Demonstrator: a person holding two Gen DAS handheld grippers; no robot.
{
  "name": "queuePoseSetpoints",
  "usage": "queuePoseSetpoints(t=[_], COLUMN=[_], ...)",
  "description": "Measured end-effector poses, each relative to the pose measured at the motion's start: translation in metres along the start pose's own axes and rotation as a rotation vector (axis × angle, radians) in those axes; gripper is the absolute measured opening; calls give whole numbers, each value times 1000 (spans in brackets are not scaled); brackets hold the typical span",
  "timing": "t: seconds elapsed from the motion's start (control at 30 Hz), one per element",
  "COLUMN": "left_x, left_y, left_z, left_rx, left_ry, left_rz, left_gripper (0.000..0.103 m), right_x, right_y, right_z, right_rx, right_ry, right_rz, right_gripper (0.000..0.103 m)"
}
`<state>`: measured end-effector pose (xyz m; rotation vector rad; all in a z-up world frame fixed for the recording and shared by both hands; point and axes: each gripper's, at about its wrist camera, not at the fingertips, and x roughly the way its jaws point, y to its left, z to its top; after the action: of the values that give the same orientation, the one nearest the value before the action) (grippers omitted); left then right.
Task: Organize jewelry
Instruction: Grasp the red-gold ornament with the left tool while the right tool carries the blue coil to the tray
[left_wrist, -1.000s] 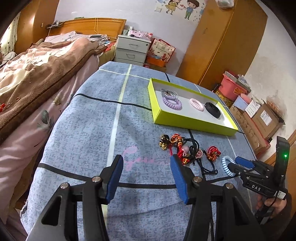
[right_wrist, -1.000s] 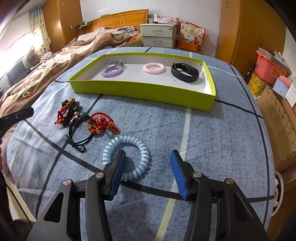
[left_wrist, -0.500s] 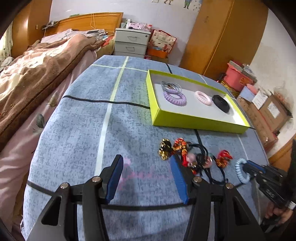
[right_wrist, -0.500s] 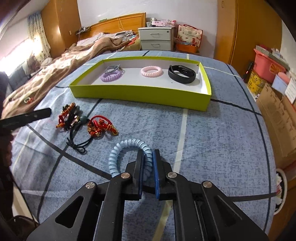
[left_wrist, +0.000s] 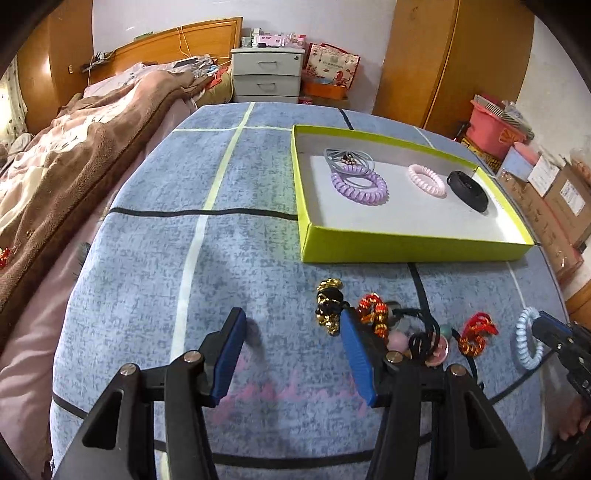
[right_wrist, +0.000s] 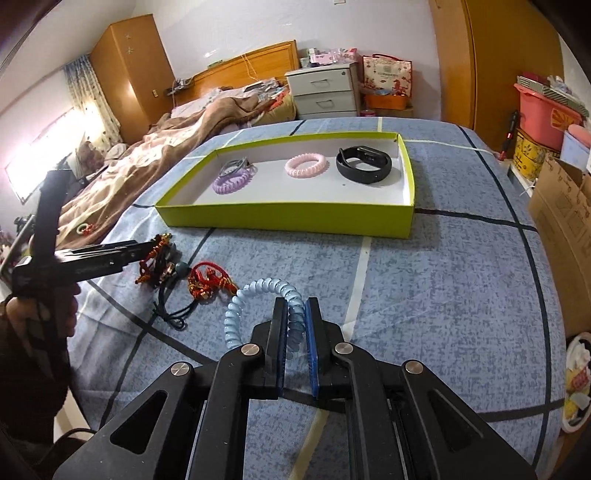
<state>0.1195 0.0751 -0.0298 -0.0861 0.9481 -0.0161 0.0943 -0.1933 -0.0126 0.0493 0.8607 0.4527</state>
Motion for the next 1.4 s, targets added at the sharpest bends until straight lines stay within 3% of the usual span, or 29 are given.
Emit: queuePoseSetpoints(t=[0.3, 0.6, 0.73, 0.83, 1.13, 1.4], left_x=[9, 12, 9, 8, 3, -14], left_y=[-16, -20, -26, -28, -22, -18], left_z=[11, 14, 10, 9, 8, 2], left_rx=[11, -10, 37, 70, 58, 48], left_ry=[25, -5, -20, -27, -44, -88], left_rz=[90, 106, 69, 40, -56, -69], left_gripper=[55, 52, 30, 23, 17, 17], right_x=[-6, -7, -5, -6, -7, -11], right_y=[-7, -9, -5, -2, 5, 4], right_z=[11, 15, 15, 14, 16, 19], right_rx=[-8, -25, -15, -4, 12, 14], right_ry=[-37, -27, -32, -44, -48, -56], right_rz=[71, 33, 1, -29, -80, -87], right_gripper=[10, 10, 10, 10, 10, 10])
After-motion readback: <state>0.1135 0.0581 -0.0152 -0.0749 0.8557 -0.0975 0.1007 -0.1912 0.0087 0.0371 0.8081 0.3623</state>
